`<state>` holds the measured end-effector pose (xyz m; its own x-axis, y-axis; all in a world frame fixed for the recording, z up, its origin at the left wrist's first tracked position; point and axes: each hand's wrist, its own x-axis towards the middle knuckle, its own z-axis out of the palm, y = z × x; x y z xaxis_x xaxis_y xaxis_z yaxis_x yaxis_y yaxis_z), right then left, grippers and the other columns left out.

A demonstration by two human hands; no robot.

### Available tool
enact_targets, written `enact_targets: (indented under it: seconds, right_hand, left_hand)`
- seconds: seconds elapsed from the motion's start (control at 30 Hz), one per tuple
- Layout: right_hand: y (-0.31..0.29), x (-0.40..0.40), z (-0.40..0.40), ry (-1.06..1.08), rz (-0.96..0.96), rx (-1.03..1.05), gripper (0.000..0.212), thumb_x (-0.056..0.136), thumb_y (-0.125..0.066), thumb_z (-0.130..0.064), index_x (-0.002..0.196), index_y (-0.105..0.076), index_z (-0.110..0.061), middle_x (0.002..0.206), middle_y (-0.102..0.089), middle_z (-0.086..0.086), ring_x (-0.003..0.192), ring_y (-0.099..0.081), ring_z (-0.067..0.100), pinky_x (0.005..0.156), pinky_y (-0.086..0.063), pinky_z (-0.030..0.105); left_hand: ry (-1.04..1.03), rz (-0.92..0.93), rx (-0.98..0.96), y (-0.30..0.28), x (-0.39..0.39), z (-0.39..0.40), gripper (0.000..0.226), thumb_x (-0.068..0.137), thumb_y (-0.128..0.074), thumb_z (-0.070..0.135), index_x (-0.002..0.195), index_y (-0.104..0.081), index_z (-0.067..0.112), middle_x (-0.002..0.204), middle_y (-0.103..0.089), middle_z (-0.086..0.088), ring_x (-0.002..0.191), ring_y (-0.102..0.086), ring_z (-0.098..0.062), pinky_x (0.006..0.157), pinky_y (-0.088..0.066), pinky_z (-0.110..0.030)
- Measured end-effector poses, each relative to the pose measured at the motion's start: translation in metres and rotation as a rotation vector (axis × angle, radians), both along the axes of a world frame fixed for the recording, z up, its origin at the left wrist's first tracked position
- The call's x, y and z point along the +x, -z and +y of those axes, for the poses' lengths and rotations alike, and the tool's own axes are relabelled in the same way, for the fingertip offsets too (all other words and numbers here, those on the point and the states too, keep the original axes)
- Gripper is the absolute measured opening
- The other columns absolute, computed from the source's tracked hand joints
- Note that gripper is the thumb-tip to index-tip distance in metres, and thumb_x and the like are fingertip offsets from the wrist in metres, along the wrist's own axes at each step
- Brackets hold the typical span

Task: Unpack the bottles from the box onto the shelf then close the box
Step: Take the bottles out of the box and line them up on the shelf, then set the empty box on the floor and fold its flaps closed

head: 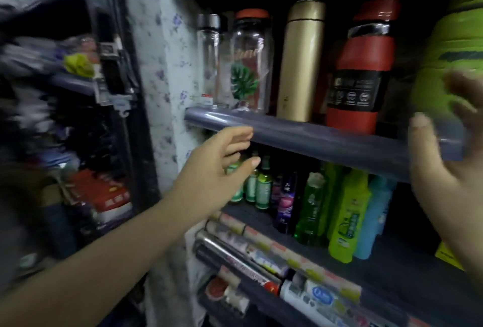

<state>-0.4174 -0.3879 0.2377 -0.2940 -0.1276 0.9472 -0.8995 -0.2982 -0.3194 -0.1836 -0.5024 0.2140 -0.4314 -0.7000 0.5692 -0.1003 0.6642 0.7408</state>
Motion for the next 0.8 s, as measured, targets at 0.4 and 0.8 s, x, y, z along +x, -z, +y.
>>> enact_targets:
  seconds: [0.4,0.8]
  right_hand:
    - [0.170,0.298,-0.059,-1.030,-0.197,0.791,0.044,0.089,-0.050,-0.044,0.132,-0.044,-0.037,0.132,-0.053,-0.019,0.122,-0.049,-0.005,0.102,-0.045,0.027]
    - [0.391,0.425,-0.040,-1.236,-0.225,1.269,0.045,0.088,-0.051,-0.035,0.132,-0.047,-0.025,0.129,-0.056,-0.007,0.122,-0.052,0.004,0.105,-0.044,0.033]
  left_hand:
    - [-0.669,-0.262,0.229,0.183,0.266,0.062,0.042,0.088,-0.064,0.019,0.127,-0.049,0.026,0.119,-0.054,0.009,0.116,-0.056,-0.012,0.100,-0.047,-0.026]
    - [-0.996,-0.253,0.709,0.430,0.368,0.191,0.050,0.092,-0.060,0.021,0.139,-0.043,0.017,0.128,-0.048,0.007,0.117,-0.051,-0.008,0.101,-0.041,-0.022]
